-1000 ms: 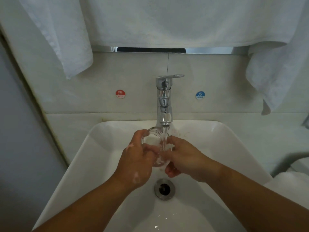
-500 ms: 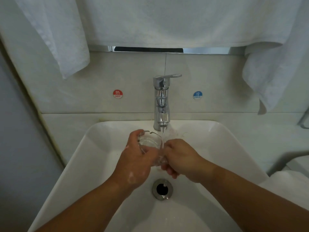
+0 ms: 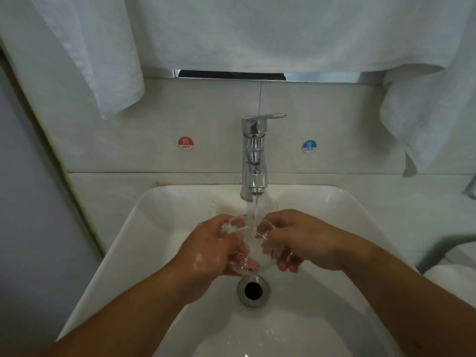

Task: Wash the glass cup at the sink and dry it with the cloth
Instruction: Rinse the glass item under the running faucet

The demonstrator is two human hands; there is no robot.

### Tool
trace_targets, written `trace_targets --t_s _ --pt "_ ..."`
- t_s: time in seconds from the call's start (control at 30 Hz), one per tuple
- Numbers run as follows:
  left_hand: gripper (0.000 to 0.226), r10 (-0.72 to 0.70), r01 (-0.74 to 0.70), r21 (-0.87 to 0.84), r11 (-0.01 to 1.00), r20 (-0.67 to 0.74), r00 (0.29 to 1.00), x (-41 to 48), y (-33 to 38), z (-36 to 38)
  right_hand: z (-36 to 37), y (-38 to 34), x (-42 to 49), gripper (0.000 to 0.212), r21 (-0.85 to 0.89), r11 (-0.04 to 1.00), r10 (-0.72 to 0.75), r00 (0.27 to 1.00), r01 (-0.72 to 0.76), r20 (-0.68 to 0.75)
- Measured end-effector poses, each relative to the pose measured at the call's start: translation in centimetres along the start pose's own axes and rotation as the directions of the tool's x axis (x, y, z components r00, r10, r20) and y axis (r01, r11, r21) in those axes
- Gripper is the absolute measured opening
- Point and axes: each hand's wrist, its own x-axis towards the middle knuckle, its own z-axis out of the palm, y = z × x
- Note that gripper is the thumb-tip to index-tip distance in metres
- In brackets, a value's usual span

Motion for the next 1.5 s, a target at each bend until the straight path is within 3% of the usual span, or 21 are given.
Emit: trace_targets --t_s 0.1,0.17,0.23,0.3,0.4,0.47,0.57,0.7,0.83,0.93,1.07,1.17,1.23,1.37,1.5 --pt "0.023 -0.053 0.044 0.146 0.988 0.06 0.997 -0.2 -0.6 0.8 -0.5 0.0 0.1 0.024 0.006 1.0 -0.028 0.993 0.029 -0.118" --pt "0.033 -0.121 0.098 0.222 0.97 0.096 0.988 -0.4 -0.9 1.5 -0.9 0.2 0.4 0.033 -0.145 0.987 -0.105 0.97 0.074 -0.22" --pt "0.022 -0.114 0.097 0.175 0.98 0.088 0.99 -0.4 -1.1 1.7 -1.2 0.4 0.5 0.035 -0.226 0.969 -0.158 0.957 0.103 -0.242" --pt "0.013 -0.065 0.062 0.047 0.997 0.07 0.995 -0.2 -1.0 1.5 -1.1 0.7 0.4 0.036 -0.059 0.995 -0.094 0.979 0.085 -0.18" --pt "0.041 0.037 -0.038 -0.039 0.999 -0.015 0.999 0.1 -1.0 1.0 0.0 1.2 0.6 0.043 0.198 0.98 -0.009 0.998 -0.003 0.059" --pt "0.048 0.068 -0.069 -0.018 0.997 -0.065 0.996 0.2 -1.0 0.9 0.6 1.2 0.9 0.04 0.25 0.967 0.024 0.995 -0.048 0.1" --pt "0.038 0.008 -0.007 0.023 1.0 -0.045 0.999 0.0 -0.6 1.1 0.9 0.9 1.3 0.016 0.196 0.977 0.084 0.996 -0.083 0.001" --pt "0.023 -0.093 0.09 0.104 0.991 0.02 0.995 -0.1 -0.4 1.0 0.9 1.1 1.3 0.027 -0.009 0.994 0.11 0.989 -0.112 -0.096" --pt "0.013 -0.148 0.143 0.09 0.986 0.045 0.988 0.0 -0.7 0.7 -0.1 0.7 0.9 0.014 0.021 0.999 0.046 0.994 -0.044 -0.096" --pt "0.012 -0.077 0.072 0.07 0.995 0.076 0.994 0.0 -0.9 0.9 -0.8 0.8 0.9 0.024 0.022 1.0 0.024 0.996 -0.022 -0.091" --pt "0.04 0.026 -0.024 0.054 0.998 -0.02 0.999 0.2 -1.2 0.9 -0.4 1.2 0.6 0.033 0.175 0.971 0.159 0.986 -0.166 0.054" --pt "0.049 0.021 -0.021 -0.01 1.0 -0.009 1.0 0.0 -0.8 0.9 0.4 1.1 0.9 0.025 0.321 0.93 0.174 0.984 -0.179 0.044" --pt "0.038 -0.003 0.002 0.004 1.0 0.018 1.0 -0.2 -0.4 1.0 0.9 1.1 1.1 0.014 0.288 0.948 0.146 0.989 -0.134 -0.018" --pt "0.032 0.015 -0.016 0.151 0.988 0.01 1.0 -0.2 -0.3 0.7 1.2 1.2 1.4 0.032 0.012 0.997 0.078 0.991 -0.077 -0.111" --pt "0.02 -0.04 0.035 0.145 0.989 0.033 0.999 -0.1 -0.3 0.4 0.6 1.2 1.5 0.019 0.109 0.994 0.02 0.998 -0.013 -0.061"
